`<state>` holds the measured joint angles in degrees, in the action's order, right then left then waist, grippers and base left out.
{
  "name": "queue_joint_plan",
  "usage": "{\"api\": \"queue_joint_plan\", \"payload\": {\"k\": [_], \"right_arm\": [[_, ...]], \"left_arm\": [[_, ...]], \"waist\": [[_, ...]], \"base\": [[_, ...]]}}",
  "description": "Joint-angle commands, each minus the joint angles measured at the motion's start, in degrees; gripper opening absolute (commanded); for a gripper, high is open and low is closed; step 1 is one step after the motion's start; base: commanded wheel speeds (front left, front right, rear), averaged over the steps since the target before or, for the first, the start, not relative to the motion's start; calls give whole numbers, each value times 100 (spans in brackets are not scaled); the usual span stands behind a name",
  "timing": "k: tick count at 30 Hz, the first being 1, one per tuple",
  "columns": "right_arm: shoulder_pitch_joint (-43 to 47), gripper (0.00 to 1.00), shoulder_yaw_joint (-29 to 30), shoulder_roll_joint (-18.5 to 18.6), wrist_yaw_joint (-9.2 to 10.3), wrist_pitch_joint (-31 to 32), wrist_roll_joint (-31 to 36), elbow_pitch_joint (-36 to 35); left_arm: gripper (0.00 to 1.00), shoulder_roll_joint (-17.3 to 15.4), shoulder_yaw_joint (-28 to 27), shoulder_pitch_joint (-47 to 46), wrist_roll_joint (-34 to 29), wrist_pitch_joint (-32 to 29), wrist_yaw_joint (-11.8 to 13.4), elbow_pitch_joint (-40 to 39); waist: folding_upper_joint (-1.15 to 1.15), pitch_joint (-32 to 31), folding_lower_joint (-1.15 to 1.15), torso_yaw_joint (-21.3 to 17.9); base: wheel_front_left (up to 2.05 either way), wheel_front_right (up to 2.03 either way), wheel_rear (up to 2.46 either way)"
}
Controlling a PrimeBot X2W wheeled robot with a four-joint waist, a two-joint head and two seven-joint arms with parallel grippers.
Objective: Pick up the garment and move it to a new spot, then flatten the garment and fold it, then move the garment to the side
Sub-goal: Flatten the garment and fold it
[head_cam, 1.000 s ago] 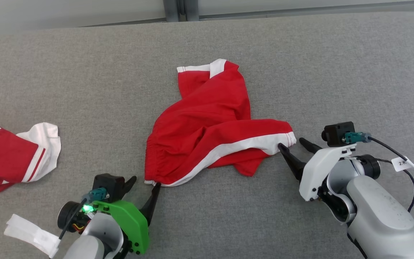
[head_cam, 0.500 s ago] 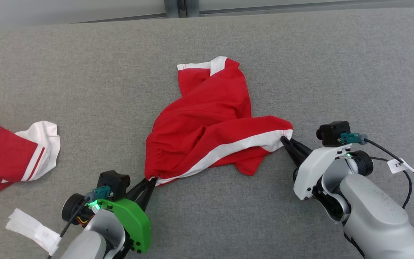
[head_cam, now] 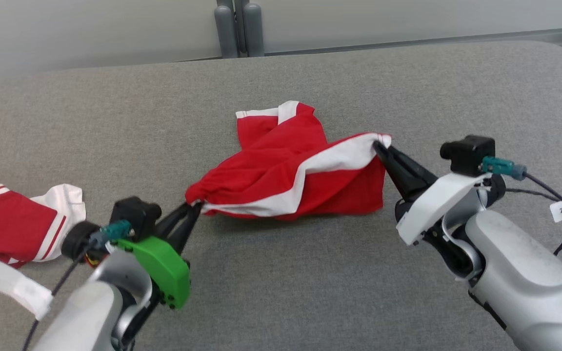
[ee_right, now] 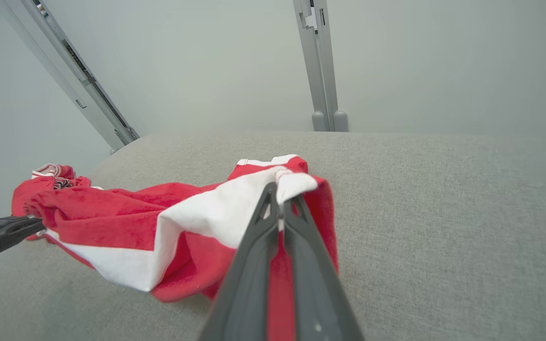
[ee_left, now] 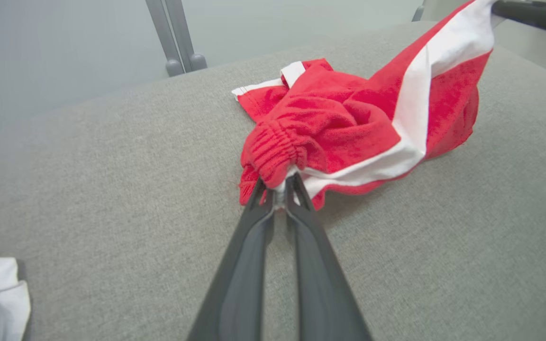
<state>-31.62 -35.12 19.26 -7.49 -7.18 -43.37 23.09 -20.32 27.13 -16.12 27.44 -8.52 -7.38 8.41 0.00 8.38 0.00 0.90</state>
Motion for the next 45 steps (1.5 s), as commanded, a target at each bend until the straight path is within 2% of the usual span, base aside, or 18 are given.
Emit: {"api": "queue_joint_plan", "payload": {"k": [1,5,11,16,21,27,31,36,37,40,45], "right_arm": [[-193,0,1,63,0,-3,-43,-95],[-793,0,45,247,0,109,-112,-309],[-2166,0,118,497,0,204,-372,-358],[-3456,0,92,638,0,136,-658,-118],[-4572,0,16,676,0,-106,-843,292],[-5457,0,-212,729,0,-342,-949,707],[-5525,0,-523,720,0,-433,-1071,871],[-4940,0,-1175,872,0,-402,-1292,803],[-4615,0,-1501,971,0,-368,-1389,677],[-4014,0,-1950,1164,1,-265,-1630,446],[-3092,0,-2600,1453,0,92,-2148,-87]], "left_arm": [[0,-138,-42,-314,-106,-106,1,-106],[0,-314,-158,-1240,-54,-456,-5,-249],[0,-448,-37,-3116,114,-657,-12,207],[0,-462,107,-4882,262,-421,-6,1019],[0,-503,426,-6254,386,-158,-5,1743],[0,-426,735,-7346,593,346,-4,2591],[0,-434,1054,-7456,836,527,-3,2956],[0,-612,1705,-6755,1222,643,-4,3005],[0,-718,1905,-6412,1444,713,-4,2922],[0,-907,2271,-5648,1808,625,-3,2739],[0,-1346,2666,-4503,2494,134,-3,2269]], "waist": [[0,4,0,-62],[0,266,0,-143],[0,1070,0,-255],[0,1711,0,-304],[0,2032,0,-351],[0,2154,0,-372],[0,2112,0,-384],[0,1858,0,-341],[0,1695,0,-328],[0,1365,0,-346],[0,731,0,-422]], "base": [[0,0,0],[0,0,0],[0,0,0],[0,0,0],[0,0,0],[0,0,0],[0,0,0],[0,0,0],[0,0,0],[0,0,0],[0,0,0]]}}
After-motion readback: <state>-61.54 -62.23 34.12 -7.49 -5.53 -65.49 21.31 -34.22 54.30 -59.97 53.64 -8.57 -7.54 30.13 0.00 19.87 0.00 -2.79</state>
